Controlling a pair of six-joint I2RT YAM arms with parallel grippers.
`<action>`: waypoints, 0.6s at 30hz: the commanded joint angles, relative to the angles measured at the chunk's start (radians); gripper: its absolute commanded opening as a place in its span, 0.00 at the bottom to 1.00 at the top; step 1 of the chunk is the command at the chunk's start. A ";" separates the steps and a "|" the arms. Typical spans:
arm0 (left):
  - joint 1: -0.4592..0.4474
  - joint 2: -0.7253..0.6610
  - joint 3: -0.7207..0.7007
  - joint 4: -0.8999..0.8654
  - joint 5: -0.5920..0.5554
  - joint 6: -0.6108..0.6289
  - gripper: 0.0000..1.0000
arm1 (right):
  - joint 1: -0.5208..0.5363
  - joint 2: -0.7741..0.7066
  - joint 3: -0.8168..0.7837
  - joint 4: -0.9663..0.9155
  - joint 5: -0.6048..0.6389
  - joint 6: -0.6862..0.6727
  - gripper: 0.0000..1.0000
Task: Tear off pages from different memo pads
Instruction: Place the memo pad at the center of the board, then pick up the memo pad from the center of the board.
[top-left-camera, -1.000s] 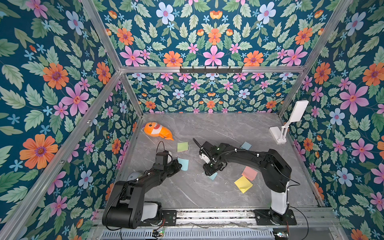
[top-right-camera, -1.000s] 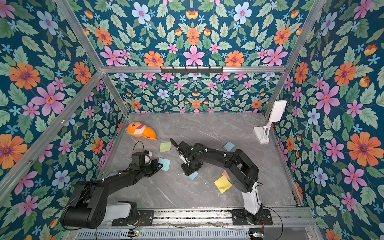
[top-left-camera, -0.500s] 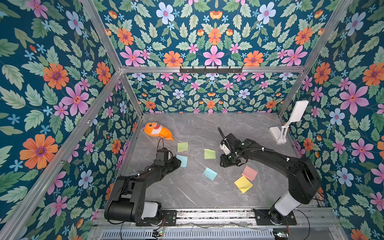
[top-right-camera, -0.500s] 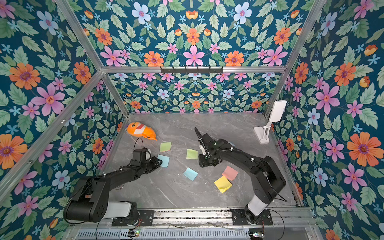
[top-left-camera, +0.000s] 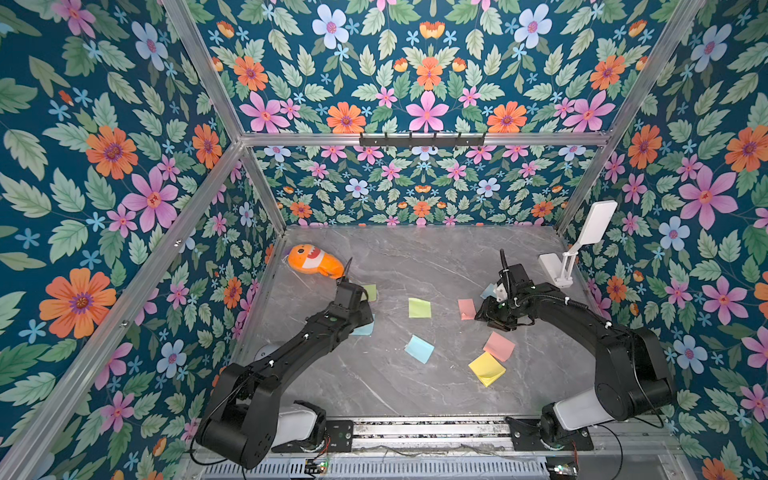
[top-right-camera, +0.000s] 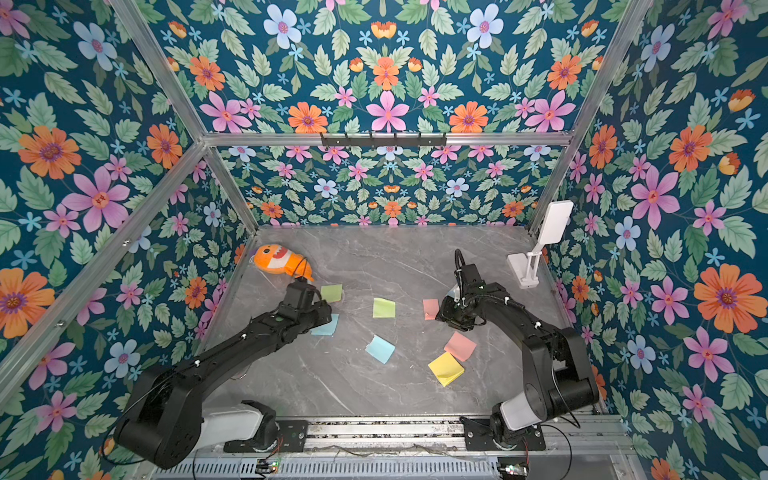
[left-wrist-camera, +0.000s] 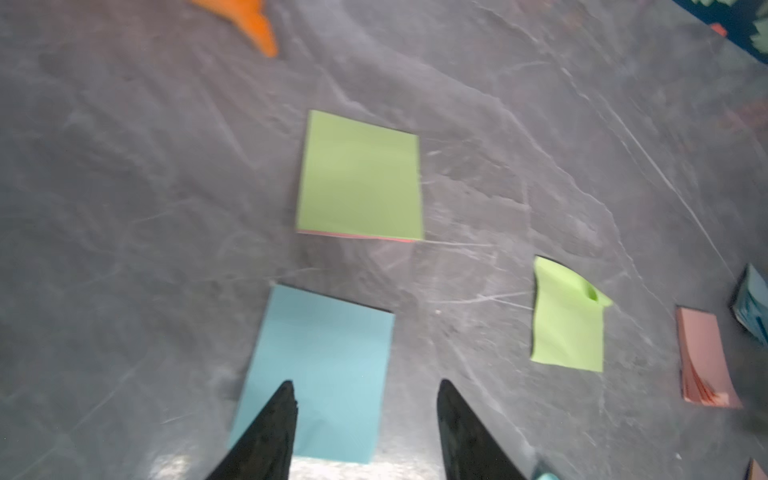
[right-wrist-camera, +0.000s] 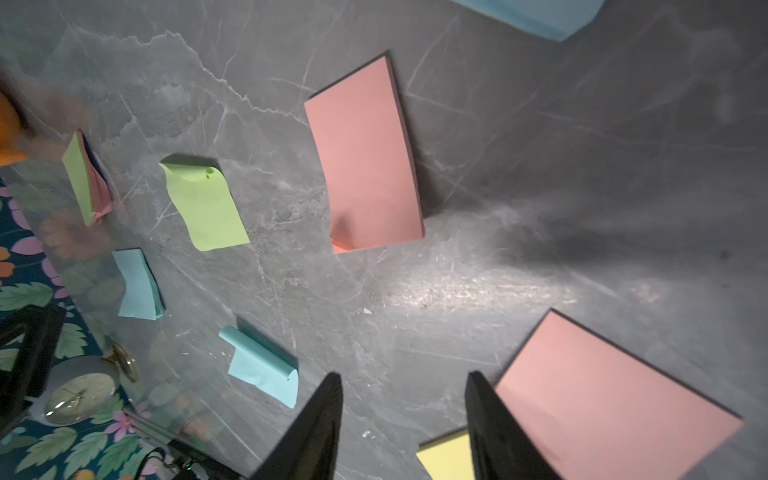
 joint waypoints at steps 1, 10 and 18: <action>-0.127 0.115 0.096 0.087 0.034 0.004 0.54 | -0.025 0.022 -0.018 0.102 -0.081 0.075 0.50; -0.343 0.556 0.454 0.238 0.267 -0.022 0.52 | -0.067 0.079 -0.055 0.238 -0.125 0.162 0.47; -0.356 0.716 0.581 0.245 0.337 -0.055 0.41 | -0.068 0.131 -0.089 0.328 -0.136 0.227 0.43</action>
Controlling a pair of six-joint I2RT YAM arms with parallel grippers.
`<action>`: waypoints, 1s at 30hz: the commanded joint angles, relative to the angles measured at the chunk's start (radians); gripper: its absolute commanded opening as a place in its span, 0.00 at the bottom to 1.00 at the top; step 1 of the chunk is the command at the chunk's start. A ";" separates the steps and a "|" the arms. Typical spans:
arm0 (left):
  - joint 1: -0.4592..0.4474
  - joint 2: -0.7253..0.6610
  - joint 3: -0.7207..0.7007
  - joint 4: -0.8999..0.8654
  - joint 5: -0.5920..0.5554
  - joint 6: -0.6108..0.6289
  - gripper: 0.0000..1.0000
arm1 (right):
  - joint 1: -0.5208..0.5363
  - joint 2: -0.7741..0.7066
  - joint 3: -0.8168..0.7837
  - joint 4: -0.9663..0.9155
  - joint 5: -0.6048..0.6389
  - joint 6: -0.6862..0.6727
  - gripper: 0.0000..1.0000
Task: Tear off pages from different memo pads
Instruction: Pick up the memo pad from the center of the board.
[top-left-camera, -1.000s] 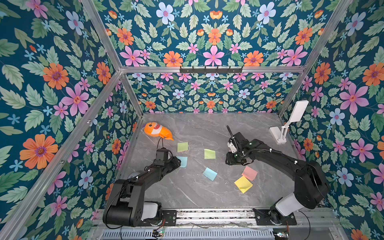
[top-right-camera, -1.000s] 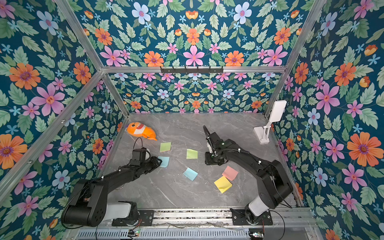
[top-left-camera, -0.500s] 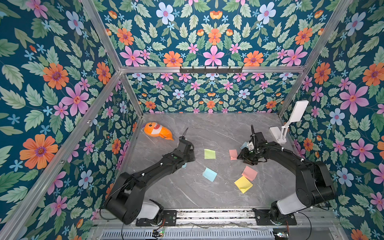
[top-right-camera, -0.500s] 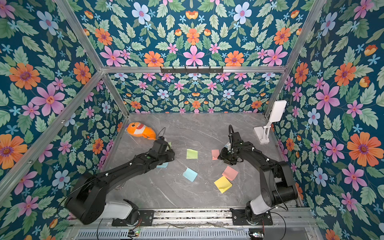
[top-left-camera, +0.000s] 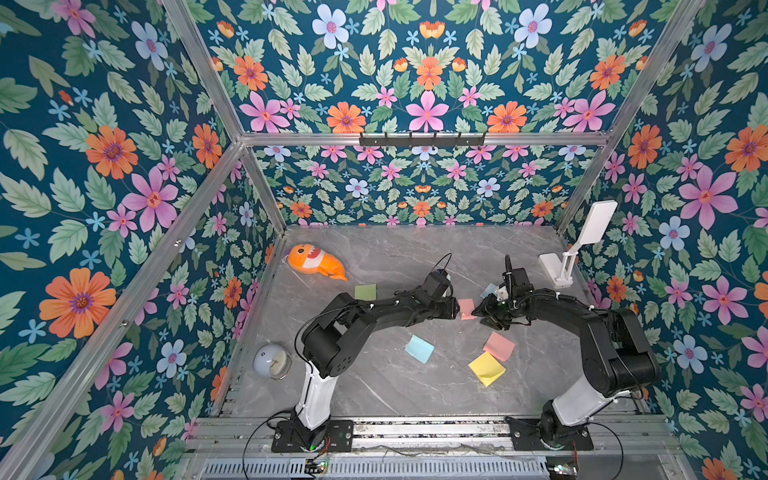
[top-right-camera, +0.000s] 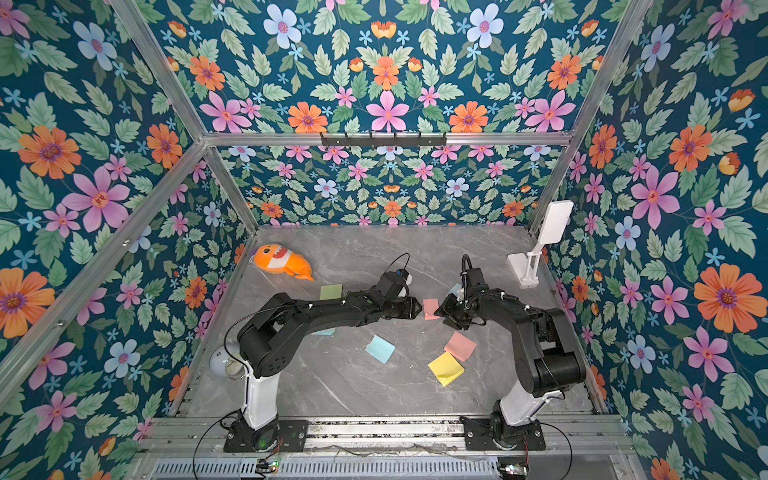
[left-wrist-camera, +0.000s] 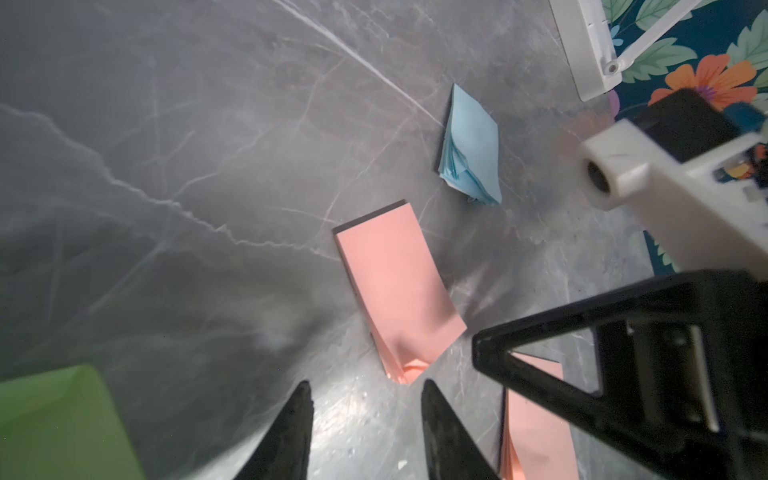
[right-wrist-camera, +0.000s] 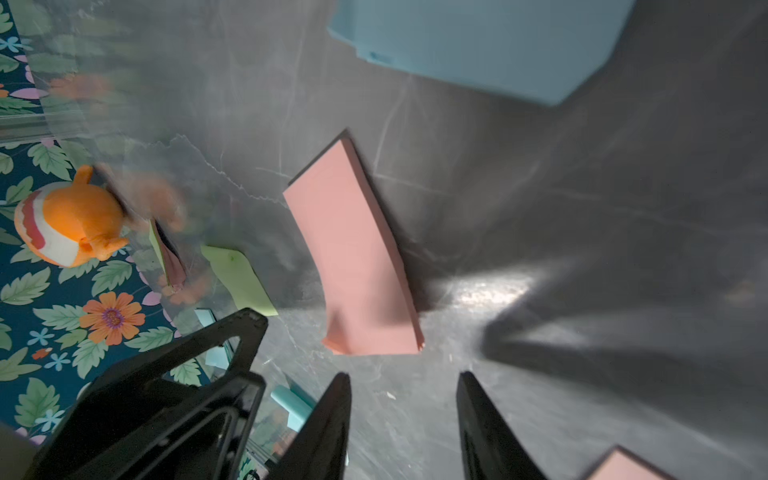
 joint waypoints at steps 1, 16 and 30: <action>-0.005 0.034 0.021 0.028 0.052 -0.022 0.40 | 0.000 0.006 -0.012 0.064 -0.005 0.053 0.42; -0.008 0.080 -0.010 0.100 0.107 -0.080 0.21 | -0.001 0.060 -0.030 0.125 0.004 0.067 0.23; 0.052 -0.266 -0.327 0.355 0.088 -0.082 0.30 | 0.032 -0.099 -0.081 0.208 -0.028 0.048 0.00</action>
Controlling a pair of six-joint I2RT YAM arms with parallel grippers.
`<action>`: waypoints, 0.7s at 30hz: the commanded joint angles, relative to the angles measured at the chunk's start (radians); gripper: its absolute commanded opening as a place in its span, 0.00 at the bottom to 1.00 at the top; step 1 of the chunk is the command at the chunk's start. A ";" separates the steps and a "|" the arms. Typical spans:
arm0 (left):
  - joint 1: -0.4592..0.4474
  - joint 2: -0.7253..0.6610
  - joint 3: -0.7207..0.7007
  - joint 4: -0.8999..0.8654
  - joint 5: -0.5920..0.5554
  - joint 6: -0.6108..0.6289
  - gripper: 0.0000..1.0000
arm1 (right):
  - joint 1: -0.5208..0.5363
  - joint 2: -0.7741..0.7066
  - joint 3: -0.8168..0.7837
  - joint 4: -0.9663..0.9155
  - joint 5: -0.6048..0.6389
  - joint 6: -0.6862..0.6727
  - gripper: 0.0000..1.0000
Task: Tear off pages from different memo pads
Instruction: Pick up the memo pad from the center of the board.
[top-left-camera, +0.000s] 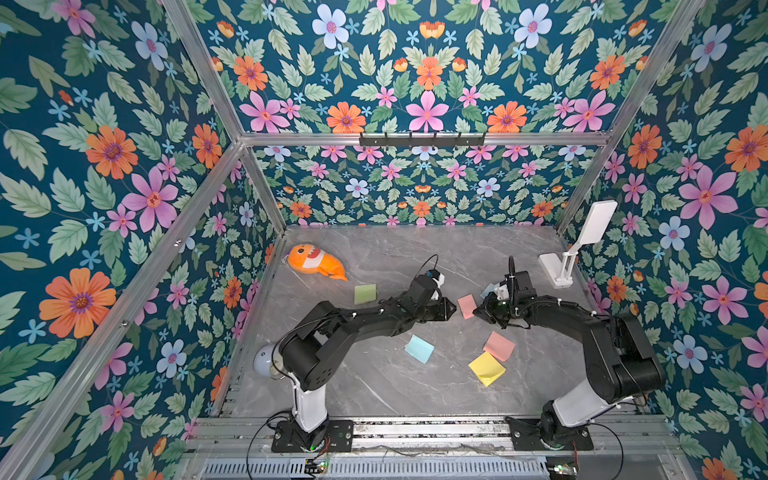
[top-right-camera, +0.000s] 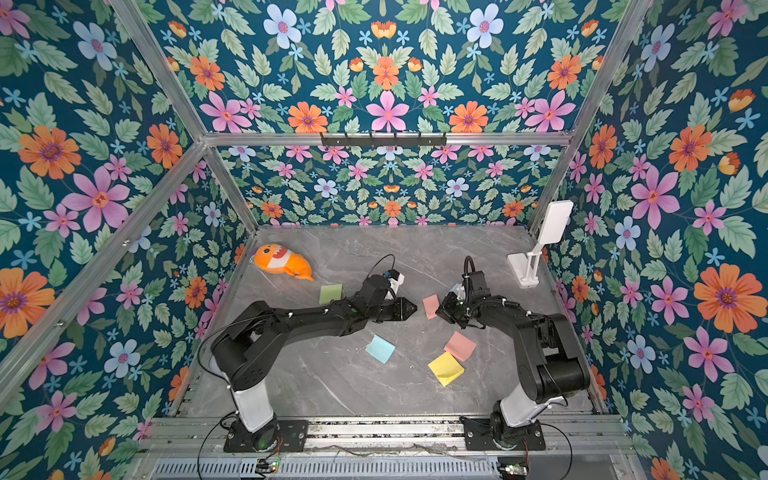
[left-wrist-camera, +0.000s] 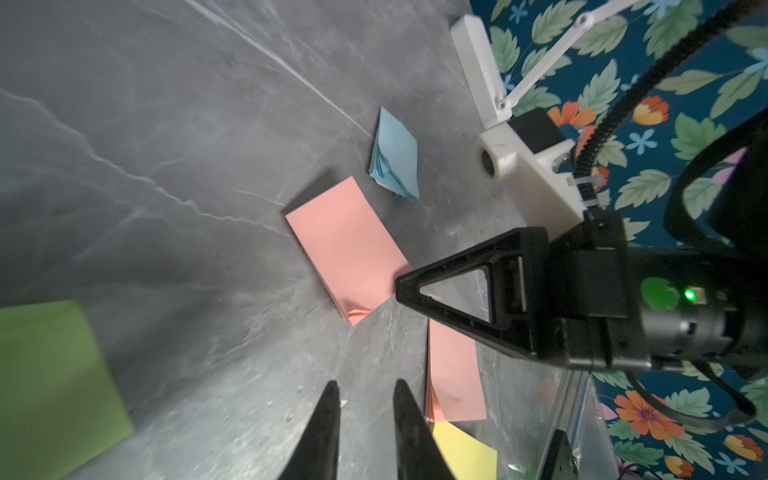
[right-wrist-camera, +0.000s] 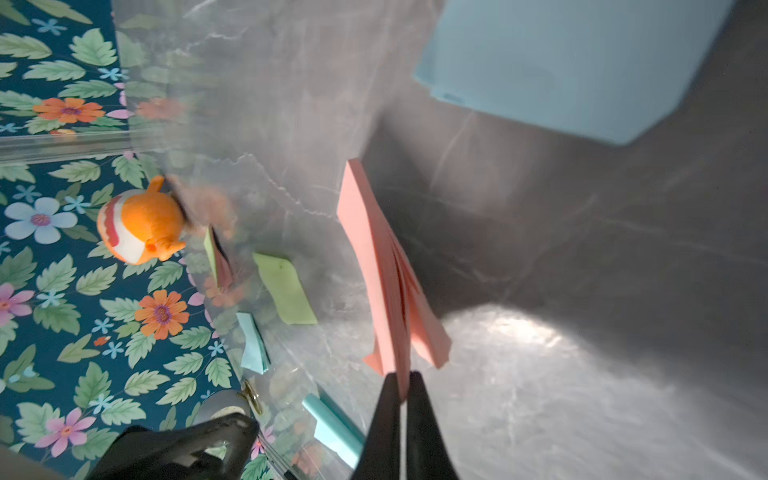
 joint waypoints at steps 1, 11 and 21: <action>0.023 -0.058 -0.078 0.151 0.003 -0.024 0.33 | 0.019 -0.040 -0.003 0.027 0.000 0.001 0.00; 0.094 -0.063 -0.249 0.625 0.109 -0.280 0.67 | 0.088 -0.199 -0.030 0.107 -0.066 0.122 0.00; 0.129 -0.098 -0.277 0.678 0.160 -0.272 0.58 | 0.240 -0.293 -0.072 0.245 -0.048 0.313 0.00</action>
